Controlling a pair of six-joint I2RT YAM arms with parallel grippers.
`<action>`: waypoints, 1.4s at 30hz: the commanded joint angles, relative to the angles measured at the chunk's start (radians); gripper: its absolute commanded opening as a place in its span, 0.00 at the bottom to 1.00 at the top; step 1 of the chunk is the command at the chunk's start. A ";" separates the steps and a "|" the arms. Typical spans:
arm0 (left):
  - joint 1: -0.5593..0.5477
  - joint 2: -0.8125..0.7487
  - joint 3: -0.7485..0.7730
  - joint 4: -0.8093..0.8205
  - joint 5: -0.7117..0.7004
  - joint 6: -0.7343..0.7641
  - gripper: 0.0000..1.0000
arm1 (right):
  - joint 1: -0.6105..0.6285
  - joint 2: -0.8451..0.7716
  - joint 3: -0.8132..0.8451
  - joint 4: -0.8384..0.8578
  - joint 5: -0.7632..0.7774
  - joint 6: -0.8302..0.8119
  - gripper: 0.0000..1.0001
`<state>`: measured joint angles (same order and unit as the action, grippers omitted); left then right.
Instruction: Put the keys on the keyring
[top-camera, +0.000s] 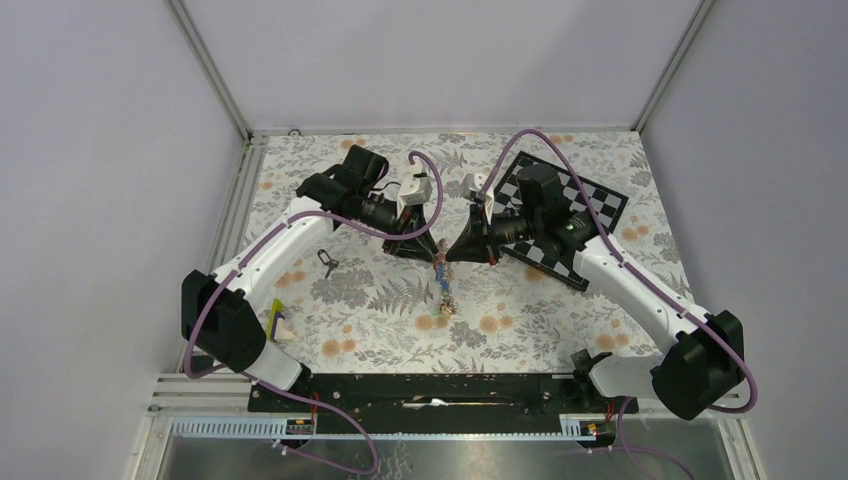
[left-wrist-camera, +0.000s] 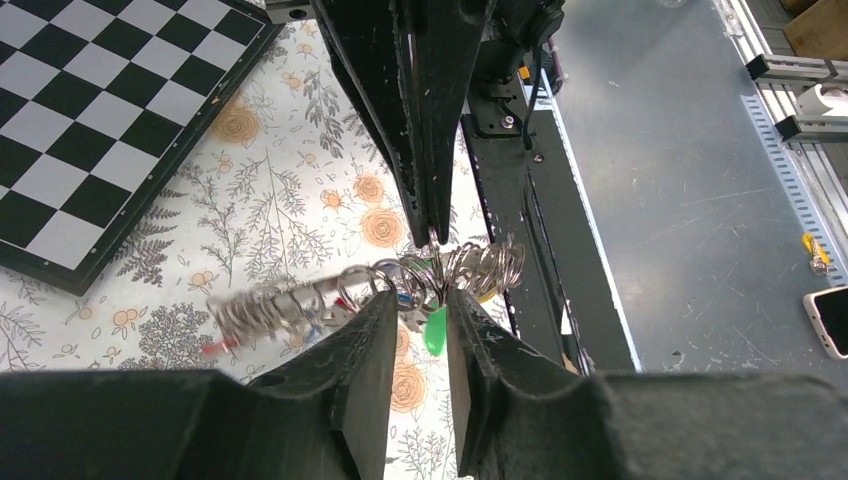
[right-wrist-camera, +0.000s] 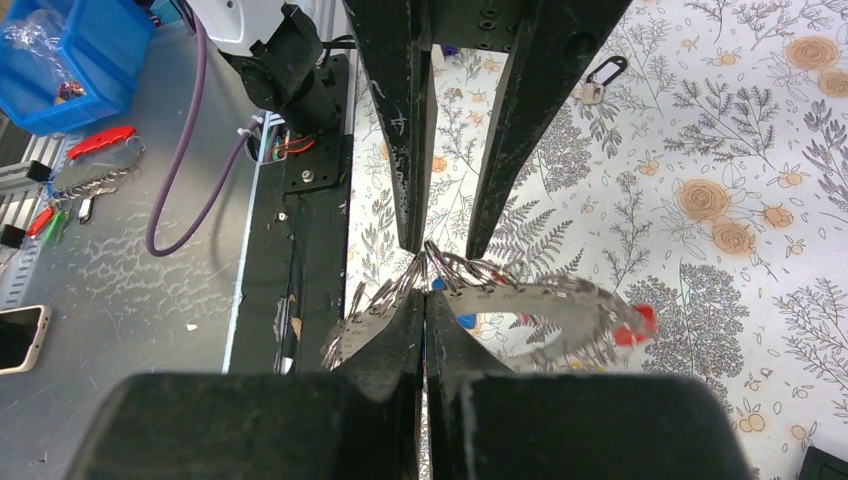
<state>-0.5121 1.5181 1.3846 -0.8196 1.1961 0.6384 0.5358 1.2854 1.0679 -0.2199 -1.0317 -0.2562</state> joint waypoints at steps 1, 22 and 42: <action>0.000 -0.044 -0.008 0.080 -0.003 0.004 0.30 | -0.005 -0.024 0.037 0.062 -0.015 0.027 0.00; 0.001 -0.042 -0.015 0.079 -0.013 0.049 0.07 | -0.031 -0.025 0.011 0.061 -0.036 -0.011 0.00; 0.001 -0.062 -0.029 0.304 -0.126 -0.271 0.00 | -0.039 -0.071 -0.058 0.054 -0.021 -0.094 0.03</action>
<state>-0.5140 1.4929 1.3479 -0.6380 1.1030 0.4488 0.5026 1.2579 1.0149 -0.1959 -1.0119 -0.3225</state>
